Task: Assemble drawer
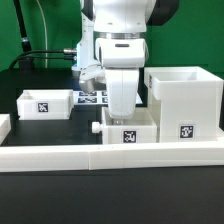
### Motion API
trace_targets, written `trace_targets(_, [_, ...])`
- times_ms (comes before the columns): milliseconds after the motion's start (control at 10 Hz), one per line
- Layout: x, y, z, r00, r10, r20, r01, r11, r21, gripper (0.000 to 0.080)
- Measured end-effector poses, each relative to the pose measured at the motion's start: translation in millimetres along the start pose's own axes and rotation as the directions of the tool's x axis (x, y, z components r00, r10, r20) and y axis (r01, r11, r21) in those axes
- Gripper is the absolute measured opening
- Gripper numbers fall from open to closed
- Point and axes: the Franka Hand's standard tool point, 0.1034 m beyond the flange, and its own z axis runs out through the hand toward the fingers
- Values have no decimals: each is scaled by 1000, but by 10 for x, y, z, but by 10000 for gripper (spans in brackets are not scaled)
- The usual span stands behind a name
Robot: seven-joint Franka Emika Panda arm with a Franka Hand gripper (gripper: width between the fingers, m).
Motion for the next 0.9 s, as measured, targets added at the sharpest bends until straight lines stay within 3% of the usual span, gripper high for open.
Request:
trace_targets(400, [139,-14,6,999,-33,3,33,999,1,42])
trace_targets(900, [162,-14,4,999,-43,4,43,999,15,42])
